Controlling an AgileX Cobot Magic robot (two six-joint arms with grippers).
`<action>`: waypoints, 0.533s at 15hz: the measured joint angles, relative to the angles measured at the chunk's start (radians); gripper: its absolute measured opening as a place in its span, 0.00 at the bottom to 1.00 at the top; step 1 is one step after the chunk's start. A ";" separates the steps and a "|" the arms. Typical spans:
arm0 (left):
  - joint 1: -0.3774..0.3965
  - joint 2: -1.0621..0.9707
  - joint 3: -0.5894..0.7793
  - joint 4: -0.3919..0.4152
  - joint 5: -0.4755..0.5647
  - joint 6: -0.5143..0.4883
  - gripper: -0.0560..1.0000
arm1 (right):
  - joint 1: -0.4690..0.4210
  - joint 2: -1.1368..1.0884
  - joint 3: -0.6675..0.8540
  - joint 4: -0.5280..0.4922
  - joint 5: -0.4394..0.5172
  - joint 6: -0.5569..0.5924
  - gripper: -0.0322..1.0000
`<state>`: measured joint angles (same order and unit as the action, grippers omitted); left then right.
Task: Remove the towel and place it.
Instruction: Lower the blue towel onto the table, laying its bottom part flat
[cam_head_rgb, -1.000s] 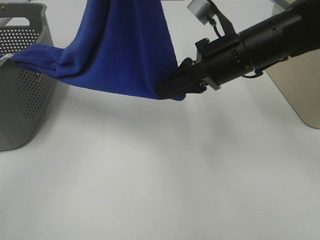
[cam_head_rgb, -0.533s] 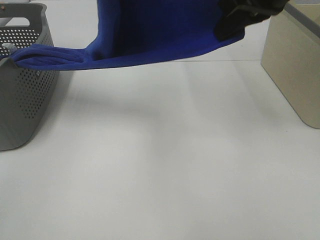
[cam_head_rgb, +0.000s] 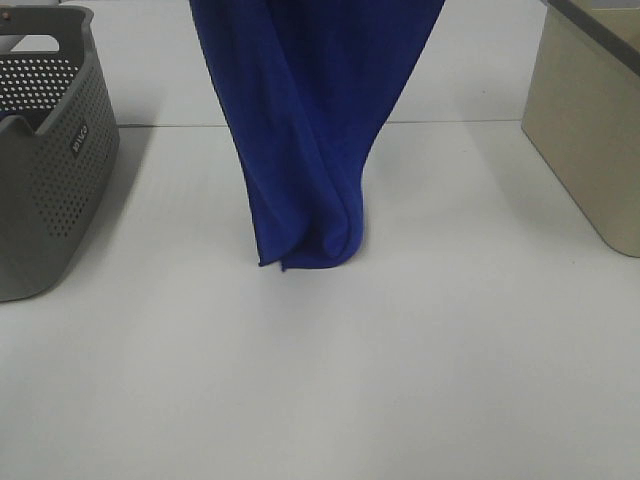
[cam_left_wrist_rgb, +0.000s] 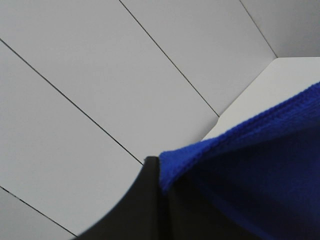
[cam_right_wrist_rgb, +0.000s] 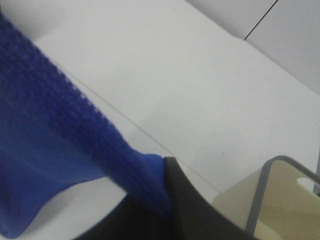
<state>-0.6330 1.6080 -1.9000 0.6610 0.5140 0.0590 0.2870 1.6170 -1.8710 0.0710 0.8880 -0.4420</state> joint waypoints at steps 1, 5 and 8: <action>0.010 0.000 0.000 0.006 -0.021 0.000 0.05 | 0.000 0.000 -0.012 -0.002 -0.032 0.000 0.05; 0.043 0.018 0.000 0.024 -0.115 0.000 0.05 | 0.000 0.002 -0.015 -0.020 -0.159 0.000 0.05; 0.111 0.092 0.000 0.026 -0.190 0.000 0.05 | 0.000 0.032 -0.015 -0.101 -0.322 0.000 0.05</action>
<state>-0.5220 1.7000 -1.9000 0.6870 0.3240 0.0590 0.2870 1.6490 -1.8860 -0.0300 0.5660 -0.4420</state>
